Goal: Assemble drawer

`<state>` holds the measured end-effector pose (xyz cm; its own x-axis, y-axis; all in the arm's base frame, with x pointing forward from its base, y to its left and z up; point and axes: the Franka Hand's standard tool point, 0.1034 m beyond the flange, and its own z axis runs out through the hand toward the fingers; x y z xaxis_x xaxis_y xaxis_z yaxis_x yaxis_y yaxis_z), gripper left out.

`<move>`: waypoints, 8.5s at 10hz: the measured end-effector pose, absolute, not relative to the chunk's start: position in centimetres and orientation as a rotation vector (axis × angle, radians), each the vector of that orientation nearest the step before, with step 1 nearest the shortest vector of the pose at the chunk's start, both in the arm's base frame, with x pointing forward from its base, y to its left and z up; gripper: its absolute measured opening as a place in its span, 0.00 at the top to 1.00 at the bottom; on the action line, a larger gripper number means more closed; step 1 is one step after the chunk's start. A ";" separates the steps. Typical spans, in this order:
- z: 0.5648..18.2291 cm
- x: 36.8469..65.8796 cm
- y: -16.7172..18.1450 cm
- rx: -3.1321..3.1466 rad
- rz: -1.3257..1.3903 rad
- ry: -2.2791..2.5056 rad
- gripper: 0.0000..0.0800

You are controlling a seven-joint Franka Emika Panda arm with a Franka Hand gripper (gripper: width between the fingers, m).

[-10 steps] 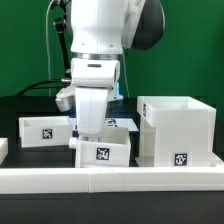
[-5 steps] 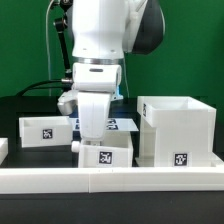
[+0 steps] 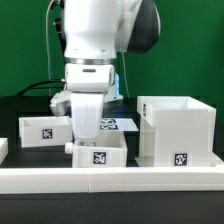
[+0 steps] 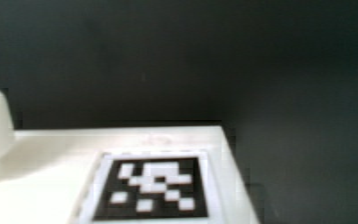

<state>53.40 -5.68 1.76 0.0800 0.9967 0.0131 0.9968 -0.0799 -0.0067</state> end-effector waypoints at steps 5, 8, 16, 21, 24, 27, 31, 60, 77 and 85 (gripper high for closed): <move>1.6 54.6 -4.2 -2.237 -0.018 -2.223 0.95; 1.5 54.5 -4.3 -2.239 -0.016 -2.218 0.95; 0.5 54.6 -2.8 -2.191 -0.025 -2.261 0.95; 1.1 54.8 -2.1 -2.209 -0.023 -2.241 0.95; 1.0 54.7 -2.1 -2.239 -0.020 -2.208 0.95; 1.1 54.8 -2.0 -2.243 -0.022 -2.205 0.95; 0.8 54.7 -1.9 -2.254 -0.045 -2.208 0.95; 0.8 54.7 0.7 -2.206 -0.002 -2.242 0.95; 6.9 55.9 -0.7 -2.244 0.058 -2.205 0.19; 5.1 57.8 -4.8 -2.136 -0.062 -2.198 0.19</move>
Offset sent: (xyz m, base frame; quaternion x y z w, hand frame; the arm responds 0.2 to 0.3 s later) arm 0.0197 0.0094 -0.0017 -0.0014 -0.0340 -0.0686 0.9971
